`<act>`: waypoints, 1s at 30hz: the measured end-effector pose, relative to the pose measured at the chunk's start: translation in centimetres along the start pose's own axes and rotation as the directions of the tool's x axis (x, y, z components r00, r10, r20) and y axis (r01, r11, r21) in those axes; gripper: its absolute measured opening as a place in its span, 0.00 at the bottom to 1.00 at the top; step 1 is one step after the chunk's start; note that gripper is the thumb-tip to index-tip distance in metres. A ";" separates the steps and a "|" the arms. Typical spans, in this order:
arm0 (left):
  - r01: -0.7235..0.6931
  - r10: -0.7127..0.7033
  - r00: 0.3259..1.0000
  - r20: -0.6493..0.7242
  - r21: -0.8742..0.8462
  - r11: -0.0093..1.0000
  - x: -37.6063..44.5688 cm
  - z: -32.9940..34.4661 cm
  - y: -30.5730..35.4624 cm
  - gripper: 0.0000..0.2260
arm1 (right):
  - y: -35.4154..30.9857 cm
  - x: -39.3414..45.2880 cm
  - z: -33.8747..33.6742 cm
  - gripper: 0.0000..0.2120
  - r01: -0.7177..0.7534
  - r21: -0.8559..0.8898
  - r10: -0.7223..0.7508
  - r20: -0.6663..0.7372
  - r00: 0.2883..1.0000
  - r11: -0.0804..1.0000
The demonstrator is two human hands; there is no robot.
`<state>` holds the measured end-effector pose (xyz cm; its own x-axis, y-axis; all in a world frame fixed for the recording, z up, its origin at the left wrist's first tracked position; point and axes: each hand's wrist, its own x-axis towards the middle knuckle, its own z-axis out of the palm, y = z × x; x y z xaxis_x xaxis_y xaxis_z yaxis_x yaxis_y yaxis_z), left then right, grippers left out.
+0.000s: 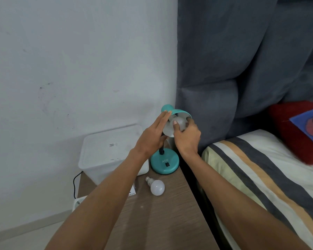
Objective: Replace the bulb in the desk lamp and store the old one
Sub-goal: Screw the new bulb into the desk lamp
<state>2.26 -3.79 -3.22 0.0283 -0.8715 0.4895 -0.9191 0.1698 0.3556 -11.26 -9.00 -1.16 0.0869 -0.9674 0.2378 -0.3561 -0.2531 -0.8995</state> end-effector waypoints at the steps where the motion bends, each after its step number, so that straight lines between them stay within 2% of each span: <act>1: -0.001 0.001 1.000 0.001 0.000 1.000 0.0 0.0 0.0 0.40 | -0.2 -0.1 0.0 0.22 0.022 -0.004 -0.022 -0.006 1.000 1.000; 6: 0.004 -0.004 1.000 0.001 -0.011 1.000 0.0 -0.1 0.0 0.39 | 0.0 -0.3 -0.2 0.24 0.083 -0.046 -0.081 0.049 0.995 0.995; 11: 0.008 -0.008 1.000 -0.004 -0.011 1.000 0.0 -0.1 0.1 0.39 | -0.2 -0.1 -0.4 0.20 -0.037 -0.038 0.039 0.038 0.999 0.999; 14: 0.008 -0.008 1.000 -0.003 -0.011 1.000 0.0 0.0 0.2 0.40 | -0.3 -0.1 -0.4 0.21 0.031 -0.021 -0.032 -0.014 0.999 0.999; 18: 0.007 -0.007 1.000 -0.001 -0.013 1.000 0.0 -0.1 0.2 0.40 | 0.1 0.0 -0.5 0.24 0.097 -0.040 -0.096 0.042 0.995 0.994; 21: 0.005 -0.005 1.000 -0.004 -0.009 1.000 0.0 -0.1 0.2 0.40 | 0.4 0.2 -0.5 0.19 0.006 -0.011 -0.006 0.042 0.999 1.000; 23: 0.005 -0.005 1.000 -0.005 -0.004 1.000 0.0 -0.1 0.2 0.39 | 0.4 0.0 -0.4 0.20 -0.043 -0.003 0.043 0.043 0.998 0.999; 27: 0.013 -0.013 1.000 0.001 -0.014 1.000 0.0 0.0 0.2 0.39 | 0.2 -0.2 -0.1 0.22 0.088 -0.027 -0.088 -0.006 0.996 0.996; 30: 0.021 -0.021 1.000 0.004 -0.020 1.000 0.1 0.0 -0.1 0.40 | 0.2 -0.2 -0.2 0.26 0.129 -0.048 -0.127 0.041 0.991 0.990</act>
<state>2.30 -3.86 -3.23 0.0460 -0.8767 0.4789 -0.9103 0.1606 0.3814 -11.55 -8.84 -1.29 0.1699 -0.9268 0.3349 -0.3863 -0.3752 -0.8426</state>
